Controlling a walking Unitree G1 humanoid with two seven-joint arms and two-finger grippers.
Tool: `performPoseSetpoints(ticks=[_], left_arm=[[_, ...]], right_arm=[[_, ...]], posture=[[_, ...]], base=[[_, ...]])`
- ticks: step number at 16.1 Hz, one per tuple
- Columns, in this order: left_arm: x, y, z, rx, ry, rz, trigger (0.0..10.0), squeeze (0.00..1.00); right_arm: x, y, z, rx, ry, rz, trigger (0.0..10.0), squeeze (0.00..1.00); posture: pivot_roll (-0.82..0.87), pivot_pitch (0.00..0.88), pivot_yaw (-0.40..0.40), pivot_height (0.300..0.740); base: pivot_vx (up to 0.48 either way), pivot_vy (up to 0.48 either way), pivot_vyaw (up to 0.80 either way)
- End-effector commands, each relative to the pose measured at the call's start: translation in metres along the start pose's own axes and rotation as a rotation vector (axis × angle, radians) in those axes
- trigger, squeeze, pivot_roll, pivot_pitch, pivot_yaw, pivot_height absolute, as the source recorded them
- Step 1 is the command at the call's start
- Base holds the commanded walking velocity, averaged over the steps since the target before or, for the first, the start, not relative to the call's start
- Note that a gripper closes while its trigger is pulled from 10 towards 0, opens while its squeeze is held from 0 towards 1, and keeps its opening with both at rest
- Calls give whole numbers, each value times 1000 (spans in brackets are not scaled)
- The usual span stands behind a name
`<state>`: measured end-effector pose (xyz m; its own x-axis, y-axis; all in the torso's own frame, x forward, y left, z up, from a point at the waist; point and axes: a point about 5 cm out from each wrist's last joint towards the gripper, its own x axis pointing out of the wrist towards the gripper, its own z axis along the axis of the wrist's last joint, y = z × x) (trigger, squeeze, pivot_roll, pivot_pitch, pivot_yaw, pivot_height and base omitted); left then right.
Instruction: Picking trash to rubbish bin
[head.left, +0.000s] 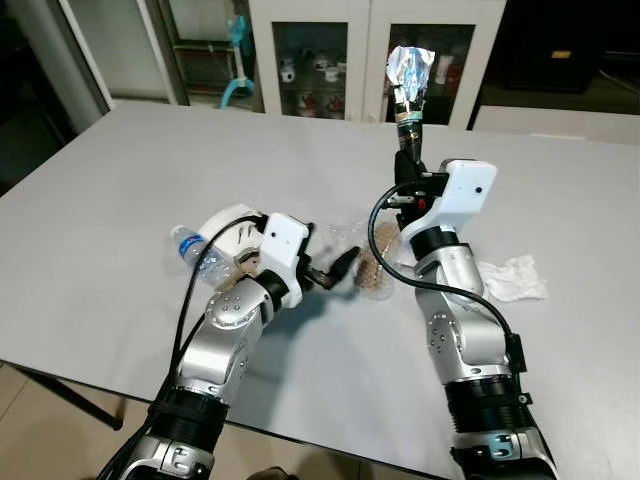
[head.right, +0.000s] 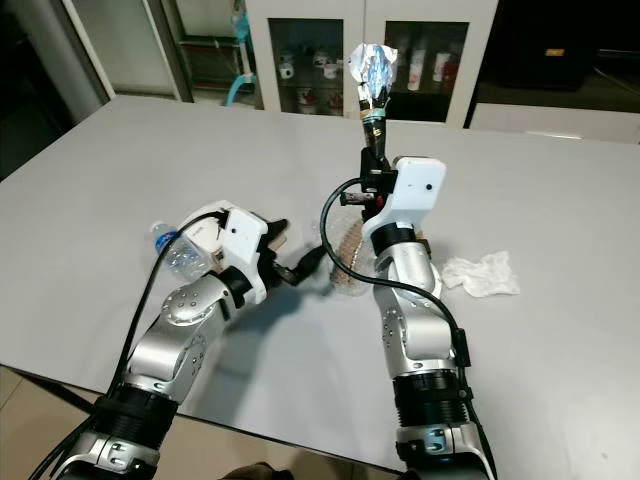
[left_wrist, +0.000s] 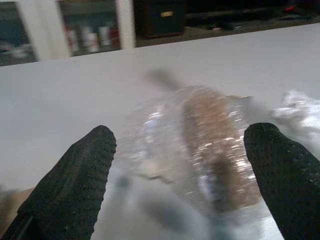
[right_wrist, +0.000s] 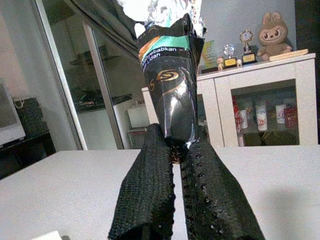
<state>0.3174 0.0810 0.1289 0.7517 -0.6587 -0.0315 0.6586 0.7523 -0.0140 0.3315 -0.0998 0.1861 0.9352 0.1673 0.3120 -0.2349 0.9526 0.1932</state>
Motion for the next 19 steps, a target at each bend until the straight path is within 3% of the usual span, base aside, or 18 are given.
performPoseSetpoints(ticks=[1, 6, 9, 12, 16, 19], left_arm=[[9, -3, 2, -5, 11, -44, 10000, 0], [28, -13, -2, 29, 51, -71, 10000, 0], [37, -16, -19, 32, 123, -62, 10000, 0], [41, -14, -21, 73, 148, -34, 10000, 0], [45, -16, -41, 108, 257, 20, 10000, 0], [50, -28, -52, 90, 319, 17, 10000, 0]], right_arm=[[-1, 0, -1, 1, 12, -4, 10000, 0], [-4, -1, -1, 2, 9, -16, 10000, 0], [-6, -3, -1, 4, 10, -29, 10000, 0], [-6, -4, -1, 4, 11, -34, 10000, 0], [-7, -3, 0, 7, 13, -38, 10000, 0], [-10, -4, 1, 7, 13, -45, 10000, 0]], posture=[[6, 49, 85, 740], [-7, 56, 92, 740], [-15, 71, 97, 740], [-15, 73, 97, 740], [-21, 77, 102, 740], [-33, 94, 108, 740]], base=[[0, 0, 0], [0, 0, 0], [0, 0, 0], [0, 0, 0], [0, 0, 0], [0, 0, 0]])
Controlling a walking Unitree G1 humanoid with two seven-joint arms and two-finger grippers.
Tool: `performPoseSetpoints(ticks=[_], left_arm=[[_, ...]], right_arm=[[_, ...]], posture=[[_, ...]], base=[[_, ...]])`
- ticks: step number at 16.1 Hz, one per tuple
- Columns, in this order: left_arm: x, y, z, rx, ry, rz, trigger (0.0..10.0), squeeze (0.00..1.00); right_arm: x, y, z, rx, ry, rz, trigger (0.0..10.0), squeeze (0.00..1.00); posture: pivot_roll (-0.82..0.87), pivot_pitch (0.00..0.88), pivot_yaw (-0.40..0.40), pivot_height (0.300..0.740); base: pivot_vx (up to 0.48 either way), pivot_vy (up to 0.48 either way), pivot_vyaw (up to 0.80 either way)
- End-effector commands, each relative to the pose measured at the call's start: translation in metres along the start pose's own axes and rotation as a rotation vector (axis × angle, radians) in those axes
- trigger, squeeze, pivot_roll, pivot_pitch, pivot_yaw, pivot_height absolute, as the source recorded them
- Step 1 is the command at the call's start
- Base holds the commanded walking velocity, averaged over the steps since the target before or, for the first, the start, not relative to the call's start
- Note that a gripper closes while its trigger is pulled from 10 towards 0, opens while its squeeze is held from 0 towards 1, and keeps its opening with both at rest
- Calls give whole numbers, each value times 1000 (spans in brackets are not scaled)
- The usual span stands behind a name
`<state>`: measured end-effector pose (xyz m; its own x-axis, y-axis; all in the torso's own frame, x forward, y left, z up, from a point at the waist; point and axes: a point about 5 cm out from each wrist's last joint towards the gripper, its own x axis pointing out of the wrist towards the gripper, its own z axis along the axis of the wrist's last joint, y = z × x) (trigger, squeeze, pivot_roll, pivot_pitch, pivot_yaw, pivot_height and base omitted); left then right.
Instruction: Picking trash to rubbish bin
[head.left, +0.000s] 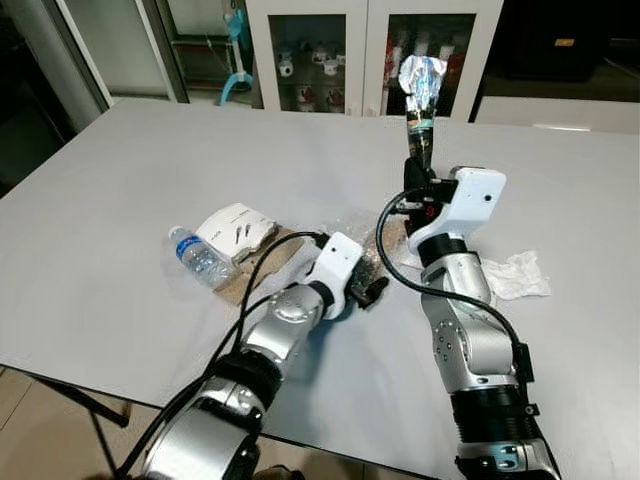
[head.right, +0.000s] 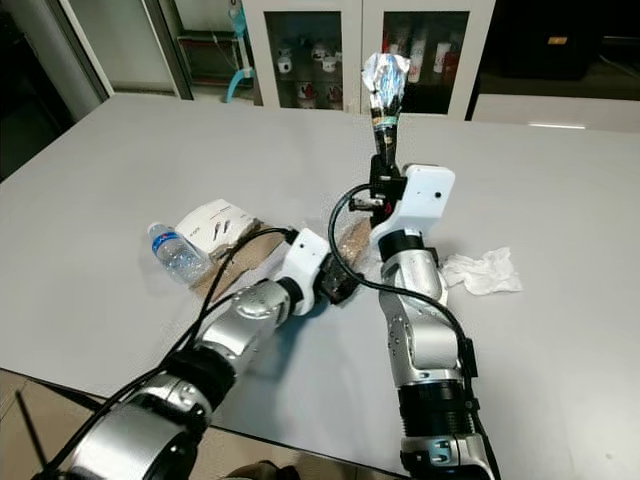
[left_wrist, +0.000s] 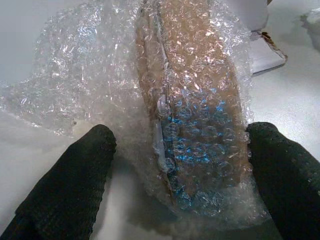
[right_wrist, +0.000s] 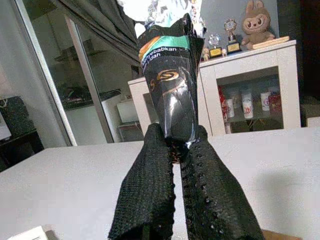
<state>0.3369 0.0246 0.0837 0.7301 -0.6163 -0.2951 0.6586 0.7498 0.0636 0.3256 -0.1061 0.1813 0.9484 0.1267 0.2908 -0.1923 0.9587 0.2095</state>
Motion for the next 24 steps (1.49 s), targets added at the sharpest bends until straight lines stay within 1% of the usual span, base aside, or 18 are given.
performPoseSetpoints(ticks=[1, 2, 3, 11, 18, 20, 22, 23, 24], left_arm=[[1, -3, -9, 8, 54, -1, 10000, 0], [4, -9, -7, 3, 50, -18, 10000, 0], [5, -10, -6, 6, 46, -21, 0, 0], [5, -8, -2, 8, 5, -4, 0, 0], [2, -8, -3, 8, -22, 11, 0, 0], [1, -7, -1, 4, -43, 17, 0, 0], [-1, -6, 5, -2, -92, 24, 0, 0], [-4, -4, 12, -3, -143, 42, 9412, 0], [-7, -2, 19, -1, -196, 70, 10000, 0]], right_arm=[[-2, 2, 2, 5, 0, 0, 10000, 0], [-3, 2, 2, 6, 1, -3, 10000, 0], [-3, 2, 2, 6, 2, -5, 10000, 0], [-2, 2, 1, 13, 10, -8, 10000, 0], [-1, 0, 1, 12, 10, -11, 10000, 0], [-1, 0, 0, 13, 11, -8, 10000, 0], [0, 0, 0, 13, 11, -7, 10000, 0], [0, 0, 0, 13, 12, -6, 10000, 0], [1, 0, -1, 13, 13, -6, 10000, 0]], posture=[[-34, 95, 109, 740], [-36, 100, 112, 740], [-36, 100, 113, 740], [-22, 91, 110, 740], [-20, 83, 108, 740], [-18, 79, 107, 740], [-14, 74, 105, 740], [-10, 69, 104, 740], [-7, 63, 103, 740]], base=[[0, 0, 0], [0, 0, 0], [0, 0, 0], [0, 0, 0], [0, 0, 0], [0, 0, 0], [0, 0, 0], [0, 0, 0], [0, 0, 0]])
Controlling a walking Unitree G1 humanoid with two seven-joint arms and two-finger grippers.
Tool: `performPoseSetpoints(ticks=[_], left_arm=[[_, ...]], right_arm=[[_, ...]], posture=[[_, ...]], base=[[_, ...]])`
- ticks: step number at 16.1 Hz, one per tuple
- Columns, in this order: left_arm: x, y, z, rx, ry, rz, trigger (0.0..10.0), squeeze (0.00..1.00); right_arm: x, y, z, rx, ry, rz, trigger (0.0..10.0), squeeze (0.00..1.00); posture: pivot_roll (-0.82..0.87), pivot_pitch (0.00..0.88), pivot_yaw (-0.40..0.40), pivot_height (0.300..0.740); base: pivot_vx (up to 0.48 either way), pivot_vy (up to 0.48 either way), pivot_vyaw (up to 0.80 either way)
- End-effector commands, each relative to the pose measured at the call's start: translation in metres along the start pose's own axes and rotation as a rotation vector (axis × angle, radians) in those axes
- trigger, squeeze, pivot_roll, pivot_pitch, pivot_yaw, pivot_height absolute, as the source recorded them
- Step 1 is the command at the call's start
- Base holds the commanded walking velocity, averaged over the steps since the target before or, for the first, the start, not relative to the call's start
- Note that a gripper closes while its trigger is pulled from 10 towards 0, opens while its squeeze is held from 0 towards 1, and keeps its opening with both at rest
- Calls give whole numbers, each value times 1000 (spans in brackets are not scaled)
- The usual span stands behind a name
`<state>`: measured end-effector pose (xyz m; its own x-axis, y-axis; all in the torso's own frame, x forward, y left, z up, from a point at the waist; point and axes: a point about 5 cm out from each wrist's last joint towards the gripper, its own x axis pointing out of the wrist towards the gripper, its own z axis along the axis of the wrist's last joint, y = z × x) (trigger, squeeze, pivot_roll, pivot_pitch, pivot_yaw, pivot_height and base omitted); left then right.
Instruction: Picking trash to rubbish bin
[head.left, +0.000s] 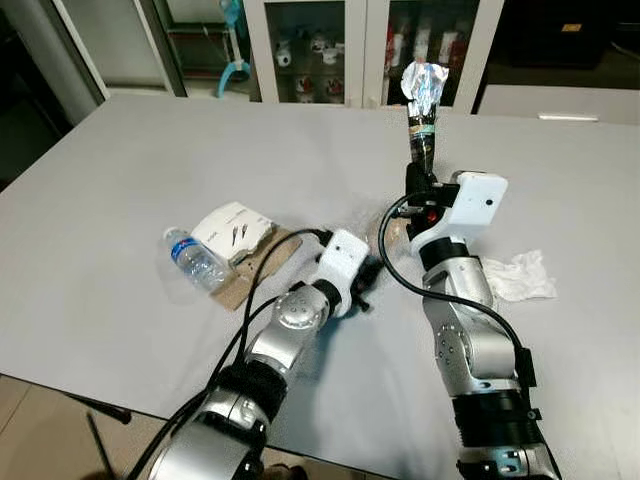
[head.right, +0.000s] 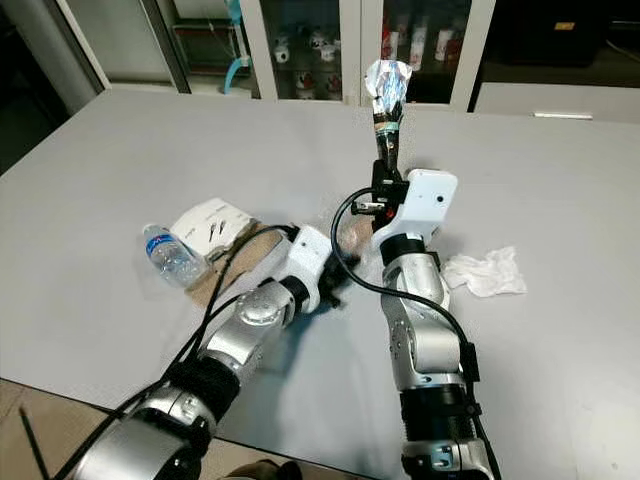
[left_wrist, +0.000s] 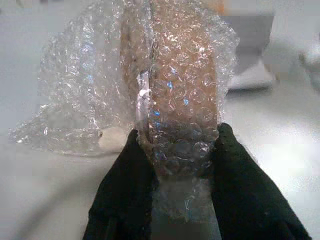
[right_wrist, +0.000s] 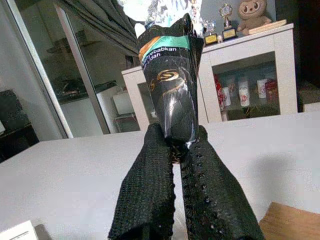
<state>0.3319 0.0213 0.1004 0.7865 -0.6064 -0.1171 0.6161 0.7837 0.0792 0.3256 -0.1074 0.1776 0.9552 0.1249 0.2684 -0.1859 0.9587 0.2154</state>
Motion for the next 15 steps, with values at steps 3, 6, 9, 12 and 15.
performPoseSetpoints(ticks=[3, 6, 9, 12, 15], left_arm=[[-18, 21, 32, 61, -217, 185, 10000, 0], [-31, 33, 46, 99, -306, 309, 10000, 0], [-44, 49, 44, 96, -323, 428, 10000, 0], [-54, 60, 46, 103, -342, 532, 10000, 0], [-63, 78, 54, 119, -390, 611, 10000, 0]], right_arm=[[5, 0, 2, 5, -12, -3, 10000, 0], [7, 0, 4, 10, -23, 0, 10000, 0], [8, -1, 5, 20, -40, -7, 10000, 0], [9, -4, 7, 25, -65, -31, 10000, 0], [10, -11, 12, -35, -91, -46, 10000, 0]], posture=[[6, 40, 99, 740], [14, 17, 94, 740], [15, 4, 94, 740], [19, 1, 90, 740], [26, 0, 82, 740]], base=[[0, 0, 0], [0, 0, 0], [0, 0, 0], [0, 0, 0], [0, 0, 0]])
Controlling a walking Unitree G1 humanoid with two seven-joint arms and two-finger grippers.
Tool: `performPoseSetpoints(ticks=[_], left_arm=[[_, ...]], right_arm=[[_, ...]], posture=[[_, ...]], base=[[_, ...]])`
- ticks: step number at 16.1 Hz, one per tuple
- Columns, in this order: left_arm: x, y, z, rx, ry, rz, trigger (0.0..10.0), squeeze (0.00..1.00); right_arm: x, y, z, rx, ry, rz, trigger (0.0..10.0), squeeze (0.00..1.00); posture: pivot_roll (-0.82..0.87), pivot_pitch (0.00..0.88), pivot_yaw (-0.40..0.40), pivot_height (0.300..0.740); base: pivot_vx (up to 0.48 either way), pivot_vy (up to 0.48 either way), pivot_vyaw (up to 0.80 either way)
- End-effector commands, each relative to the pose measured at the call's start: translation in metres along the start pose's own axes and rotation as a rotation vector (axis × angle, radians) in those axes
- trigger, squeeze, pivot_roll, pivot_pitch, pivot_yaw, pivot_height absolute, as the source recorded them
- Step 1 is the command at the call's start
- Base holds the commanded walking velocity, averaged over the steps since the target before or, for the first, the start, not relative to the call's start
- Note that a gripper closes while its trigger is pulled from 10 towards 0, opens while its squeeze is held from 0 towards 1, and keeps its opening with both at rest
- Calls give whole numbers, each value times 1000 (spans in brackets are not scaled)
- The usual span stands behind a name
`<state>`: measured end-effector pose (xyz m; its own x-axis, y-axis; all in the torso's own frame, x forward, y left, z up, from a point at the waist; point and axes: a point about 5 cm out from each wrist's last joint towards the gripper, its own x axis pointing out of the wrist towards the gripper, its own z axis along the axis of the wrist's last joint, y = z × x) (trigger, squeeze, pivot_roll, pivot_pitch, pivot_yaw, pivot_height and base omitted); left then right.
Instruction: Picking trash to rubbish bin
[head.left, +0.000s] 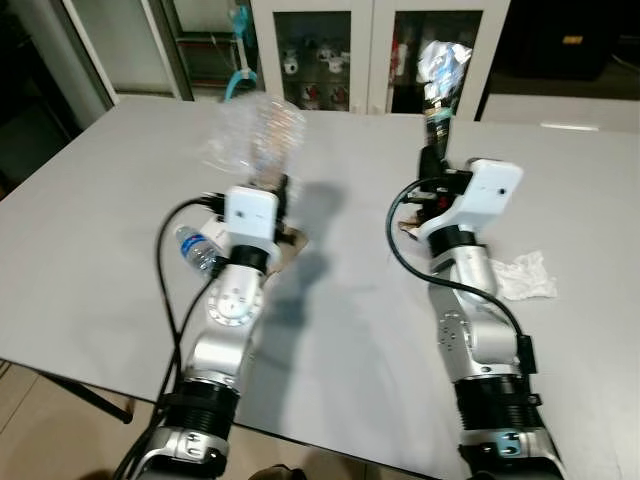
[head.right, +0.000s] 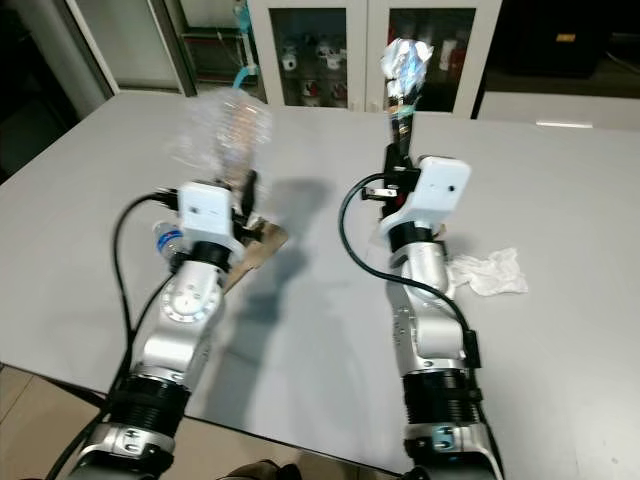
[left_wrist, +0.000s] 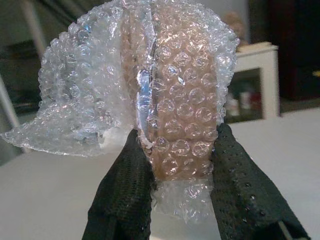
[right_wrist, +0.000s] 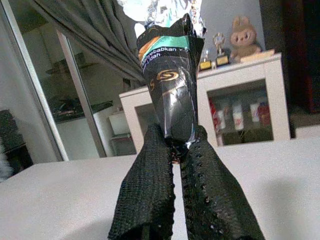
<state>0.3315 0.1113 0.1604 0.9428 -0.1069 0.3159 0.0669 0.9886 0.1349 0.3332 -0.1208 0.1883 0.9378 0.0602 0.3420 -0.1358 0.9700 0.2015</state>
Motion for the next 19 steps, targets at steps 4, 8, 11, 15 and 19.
performPoseSetpoints(ticks=[4, 8, 11, 15, 19], left_arm=[[6, 2, 5, -11, -21, 42, 10000, 0], [4, 2, 1, -4, -9, 40, 10000, 0], [3, 1, 2, -3, -18, 34, 10000, 0], [3, 1, 3, -2, -28, 35, 10000, 0], [3, 0, 4, -4, -32, 28, 10000, 0]], right_arm=[[2, -4, 2, 0, -19, -22, 10000, 0], [2, -4, 2, -2, -25, -21, 10000, 0], [2, -4, 2, -3, -26, -20, 10000, 0], [2, -3, 2, 0, -25, -15, 10000, 0], [2, -3, 1, 1, -20, -9, 10000, 0]], posture=[[21, 1, 83, 740], [19, 14, 84, 740], [18, 19, 84, 740], [19, 21, 84, 740], [19, 24, 83, 740]], base=[[0, 0, 0], [0, 0, 0], [0, 0, 0], [0, 0, 0], [0, 0, 0]])
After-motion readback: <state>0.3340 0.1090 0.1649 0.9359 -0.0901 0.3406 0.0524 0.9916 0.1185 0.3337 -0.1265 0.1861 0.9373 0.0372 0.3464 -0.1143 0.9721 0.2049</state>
